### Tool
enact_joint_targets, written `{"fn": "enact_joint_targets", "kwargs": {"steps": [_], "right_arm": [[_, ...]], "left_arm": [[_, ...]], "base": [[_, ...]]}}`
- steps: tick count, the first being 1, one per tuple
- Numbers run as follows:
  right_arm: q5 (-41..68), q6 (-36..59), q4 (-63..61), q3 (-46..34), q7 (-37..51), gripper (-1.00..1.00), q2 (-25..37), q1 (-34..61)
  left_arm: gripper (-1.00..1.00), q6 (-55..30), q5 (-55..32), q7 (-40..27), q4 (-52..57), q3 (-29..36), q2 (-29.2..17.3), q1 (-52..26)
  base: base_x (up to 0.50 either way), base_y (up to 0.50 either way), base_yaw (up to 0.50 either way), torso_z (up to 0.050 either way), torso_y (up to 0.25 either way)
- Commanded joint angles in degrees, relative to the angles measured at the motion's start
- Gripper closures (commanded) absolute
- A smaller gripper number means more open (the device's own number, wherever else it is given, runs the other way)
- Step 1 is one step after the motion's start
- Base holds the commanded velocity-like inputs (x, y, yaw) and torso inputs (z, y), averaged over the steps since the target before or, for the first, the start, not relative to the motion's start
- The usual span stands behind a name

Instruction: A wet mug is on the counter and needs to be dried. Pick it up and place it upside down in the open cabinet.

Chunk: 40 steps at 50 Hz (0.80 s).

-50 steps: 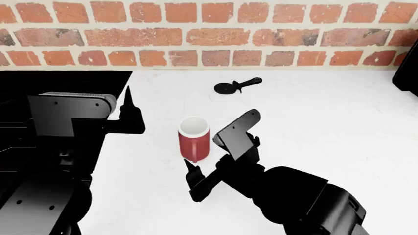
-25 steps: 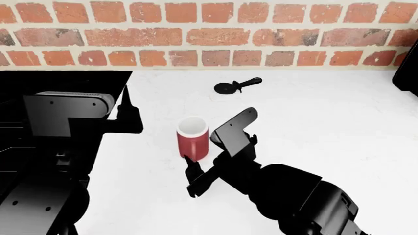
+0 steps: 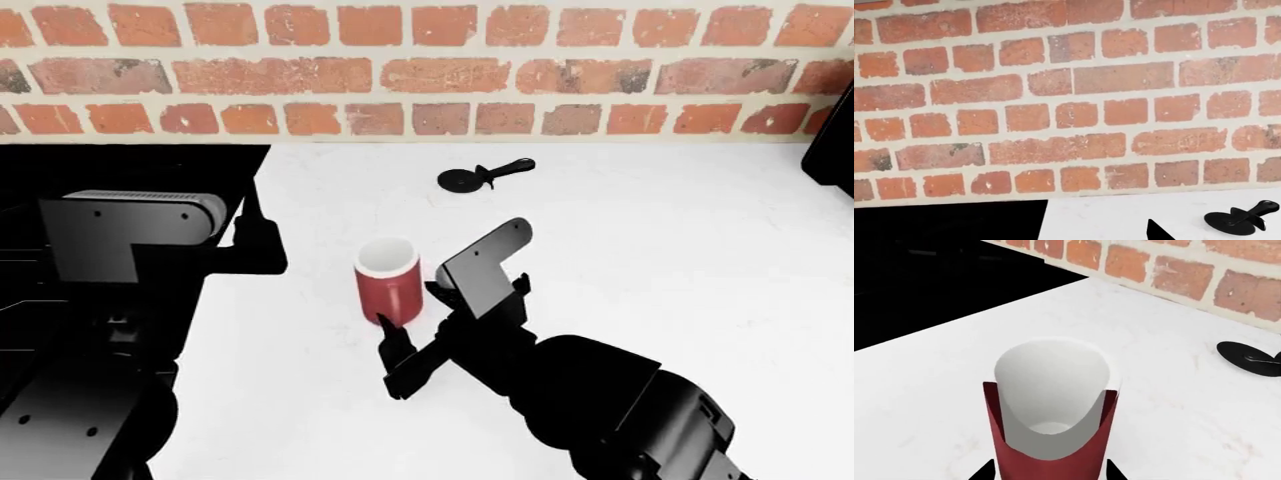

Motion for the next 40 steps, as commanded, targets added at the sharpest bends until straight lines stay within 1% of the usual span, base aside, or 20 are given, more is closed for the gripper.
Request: {"fn": "enact_joint_targets", "kwargs": {"steps": [1,14,24,33,37,40], "right_arm": [[-0.31,0.07,-0.89,-0.27,-0.22,1.00,0.33,0.39],[2.10,2.62,-6.62,3.04,2.30,1.00,1.59,4.47],[5.76,7.11,-11.42,6.78,5.21,1.00,3.25,9.07],[12.76,13.93,-15.50,13.34,10.05,1.00,4.12,16.54],[13.57,15.83,-16.54,14.06,11.02,1.00,5.10,19.14],[12.75,17.29,-17.73,13.12,11.02,1.00,6.68,21.66]], "left_arm": [[-1.00,0.16,-0.23,-0.23,-0.04,-0.13,-0.25,0.08],[-1.00,-0.80,-0.61,-0.57,0.29,0.10,-0.62,-0.90],[-1.00,-1.56,-0.92,-0.83,0.67,0.34,-0.88,-1.73],[-1.00,-2.65,-1.40,-1.03,1.71,0.33,-1.30,-2.53],[-1.00,-3.51,-1.77,-1.09,2.52,0.29,-1.59,-2.98],[-1.00,-3.79,-1.98,-1.07,2.77,0.23,-1.73,-3.23]], "base": [[0.00,0.00,0.00,0.000,0.000],[0.00,0.00,0.00,0.000,0.000],[0.00,0.00,0.00,0.000,0.001],[0.00,0.00,0.00,0.000,0.000],[0.00,0.00,0.00,0.000,0.000],[0.00,0.00,0.00,0.000,0.000]]}}
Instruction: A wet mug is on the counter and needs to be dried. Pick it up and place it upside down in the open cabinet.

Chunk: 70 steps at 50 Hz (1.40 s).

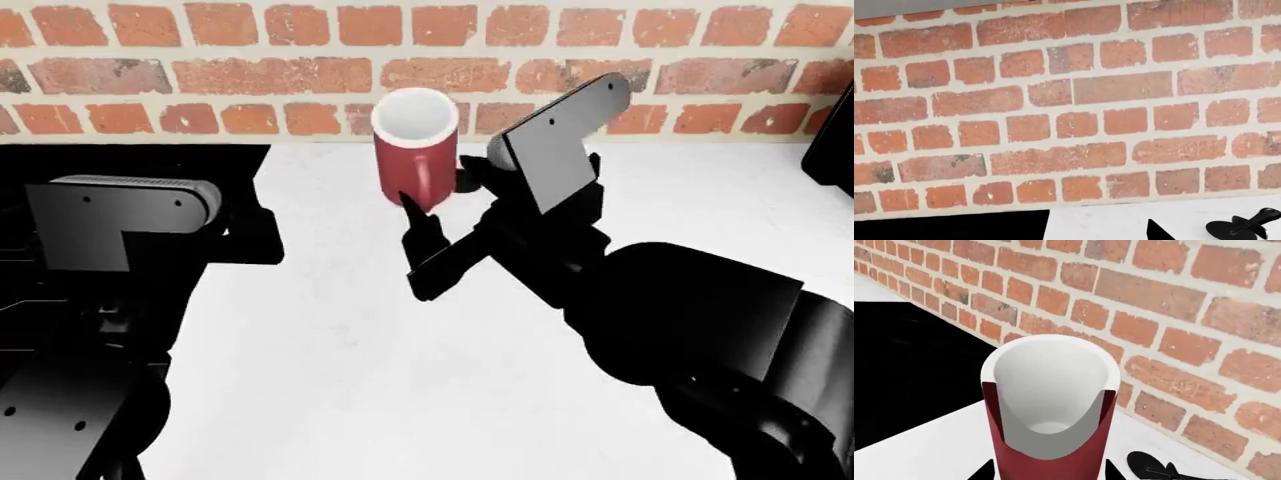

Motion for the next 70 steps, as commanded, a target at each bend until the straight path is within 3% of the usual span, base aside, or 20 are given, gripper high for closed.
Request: {"fn": "enact_joint_targets", "kwargs": {"steps": [1,21,31,37,49,62,70], "right_arm": [[1.65,6.19,-4.74,2.28,2.26,1.00,3.15,8.40],[-22.38,7.19,-12.78,-26.02,-4.66,1.00,17.48,25.00],[-39.20,4.11,-15.20,-47.49,-9.40,1.00,21.76,34.91],[-55.59,-0.53,-15.06,-65.38,-12.03,1.00,23.93,43.75],[-79.59,-13.92,-12.98,-87.77,-16.88,1.00,25.19,55.94],[-91.92,-28.22,-11.64,-96.72,-18.27,1.00,27.20,62.78],[-95.30,-32.90,-11.26,-98.02,-19.76,1.00,27.66,65.44]], "left_arm": [[-1.00,-1.33,-0.72,-0.14,1.24,-0.07,-0.52,-0.94],[-1.00,-1.01,-1.04,-0.08,0.91,-0.20,-1.42,-1.31],[-1.00,-2.91,-1.99,-0.28,2.44,-0.68,-1.95,-2.42],[-1.00,-2.74,-2.21,-0.25,2.71,-0.80,-2.10,-2.06],[-1.00,-1.75,-2.12,0.16,2.73,-0.44,-2.98,-1.24],[-1.00,-1.91,-2.71,0.34,3.56,-0.62,-3.59,-0.81],[-1.00,-4.14,-3.50,1.17,4.93,0.29,-5.31,-1.63]], "base": [[0.00,0.00,0.00,0.000,0.000],[0.00,0.00,0.00,0.000,0.000],[0.00,0.00,0.00,0.000,0.000],[0.00,0.00,0.00,0.000,0.000],[0.00,0.00,0.00,0.000,0.001],[0.00,0.00,0.00,0.000,0.000],[0.00,0.00,0.00,0.000,0.000]]}}
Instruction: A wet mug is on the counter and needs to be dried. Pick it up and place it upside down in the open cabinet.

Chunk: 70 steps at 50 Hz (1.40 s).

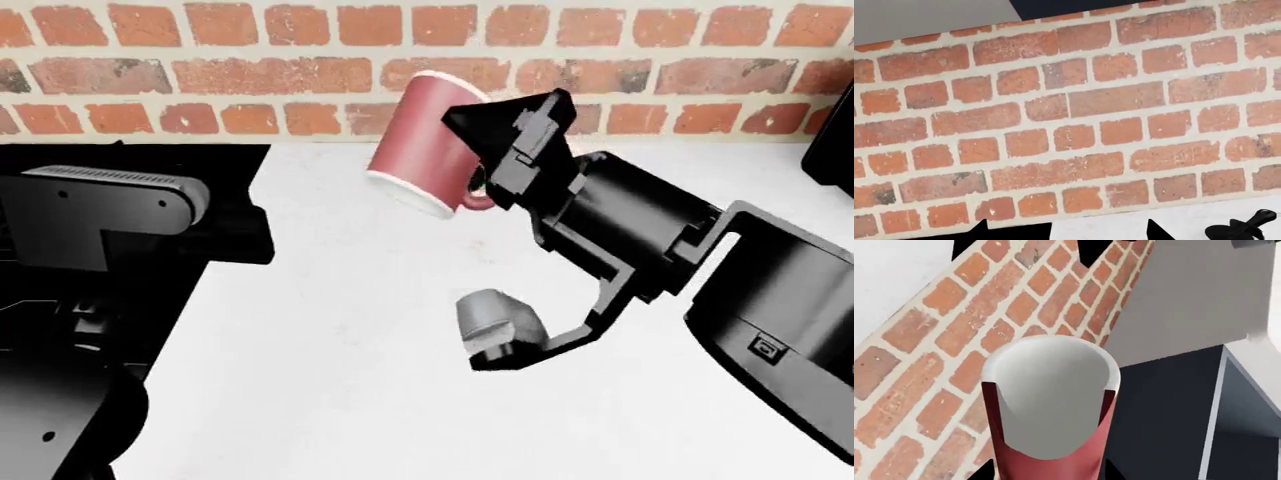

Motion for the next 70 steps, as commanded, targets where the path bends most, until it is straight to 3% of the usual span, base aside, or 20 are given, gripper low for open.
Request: {"fn": "enact_joint_targets", "kwargs": {"steps": [1,5,10,14,15,18,21,27,36,47,54,70], "right_arm": [[-10.20,-9.11,0.89,-5.72,-2.42,1.00,1.23,5.80],[-11.56,-11.12,1.16,-6.27,-2.48,1.00,1.67,6.86],[-12.41,-12.30,1.47,-6.43,-1.97,1.00,2.09,7.02],[-14.13,-13.69,1.64,-6.85,-1.58,1.00,2.88,7.68],[-14.46,-13.89,1.71,-6.92,-1.50,1.00,3.01,7.70],[-15.34,-14.24,2.04,-6.96,-1.10,1.00,3.08,7.61],[-16.26,-14.78,2.93,-6.97,-0.39,1.00,3.11,7.65],[-17.21,-15.01,3.91,-6.81,0.24,1.00,3.06,7.25],[-19.48,-15.37,2.91,-6.81,1.02,1.00,2.67,6.20],[-24.42,-16.28,1.20,-7.59,2.43,1.00,2.58,4.64],[-26.61,-17.23,0.85,-7.79,2.97,1.00,2.88,4.68],[-28.18,-16.81,1.07,-7.47,3.25,1.00,2.44,2.75]], "left_arm": [[-1.00,-3.73,-1.99,1.57,2.26,0.44,-2.48,-1.23],[-1.00,-14.86,-11.05,6.10,5.65,-4.50,-4.62,-5.21],[-1.00,-35.74,-31.75,10.95,8.23,-20.14,-2.08,-12.52],[-1.00,-35.79,-59.09,-5.08,1.13,-23.56,-8.10,-12.54],[-1.00,-35.56,-62.30,-6.10,1.65,-22.82,-10.18,-12.31],[-1.00,-34.66,-65.72,-7.06,2.06,-21.36,-14.04,-10.78],[-1.00,-31.81,-75.02,-10.84,0.00,-22.80,-16.21,-9.32],[-1.00,-26.89,-85.71,-16.18,-2.33,-21.09,-18.58,-6.80],[-1.00,-24.50,-91.56,-18.93,-6.16,-12.35,-19.41,-8.70],[-1.00,-25.89,-94.19,-19.20,-12.85,0.17,-19.74,-21.01],[-1.00,-28.47,-93.47,-17.20,-17.68,3.47,-21.55,-25.29],[-1.00,-29.05,-92.13,-14.36,-19.09,6.65,-20.60,-27.49]], "base": [[0.00,0.00,0.00,0.000,0.000],[0.00,0.00,0.00,0.000,0.000],[0.00,0.00,0.00,0.000,0.000],[0.00,0.00,0.00,0.000,0.000],[0.00,0.00,0.00,0.000,0.000],[0.00,0.00,0.00,0.000,0.003],[0.00,0.00,0.00,0.000,0.000],[0.00,0.00,0.00,0.000,0.000],[0.00,0.00,0.00,0.000,0.000],[0.00,0.00,0.00,0.000,0.000],[0.00,0.00,0.00,0.000,0.000],[0.00,0.00,0.00,0.000,0.001]]}}
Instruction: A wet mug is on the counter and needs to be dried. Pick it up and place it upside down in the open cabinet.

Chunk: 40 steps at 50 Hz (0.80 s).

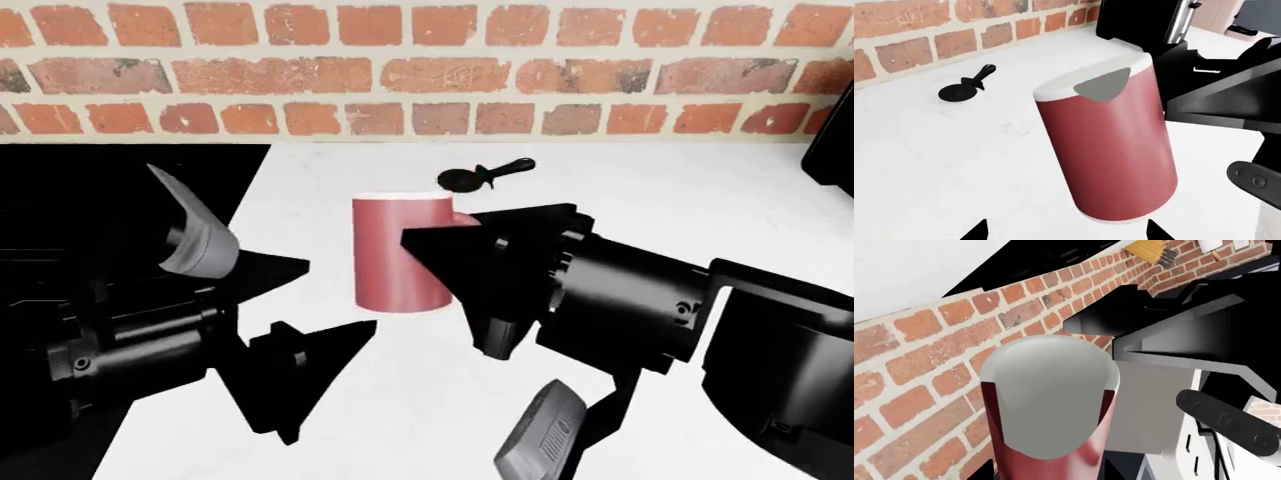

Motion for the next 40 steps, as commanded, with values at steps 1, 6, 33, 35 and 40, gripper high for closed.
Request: {"fn": "enact_joint_targets", "kwargs": {"steps": [1,6,33,35,40], "right_arm": [[-3.37,-0.05,-0.28,0.48,0.37,1.00,-0.37,-1.06],[-3.74,0.19,-0.46,0.64,0.36,1.00,-0.26,-1.56],[-5.14,0.56,-0.70,1.54,0.74,1.00,0.16,-3.39],[-5.51,0.95,-0.59,1.53,0.86,1.00,0.01,-4.03],[-5.96,1.44,-0.53,1.58,0.98,1.00,-0.36,-5.09]], "left_arm": [[-1.00,-0.25,0.17,1.48,-2.09,2.86,0.06,-3.05],[-1.00,1.22,-0.46,2.38,-1.79,2.04,0.55,-2.73],[-1.00,8.73,0.79,8.55,-3.12,-3.21,6.88,-1.33],[-1.00,9.30,0.51,8.52,-3.30,-3.26,7.20,-1.39],[-1.00,9.89,0.89,8.95,-3.53,-3.28,7.81,-1.22]], "base": [[0.00,0.00,0.00,0.000,0.000],[0.00,0.00,0.00,0.000,0.000],[0.00,0.00,0.00,0.000,0.000],[0.00,0.00,0.00,0.000,0.005],[0.00,0.00,0.00,0.000,0.000]]}}
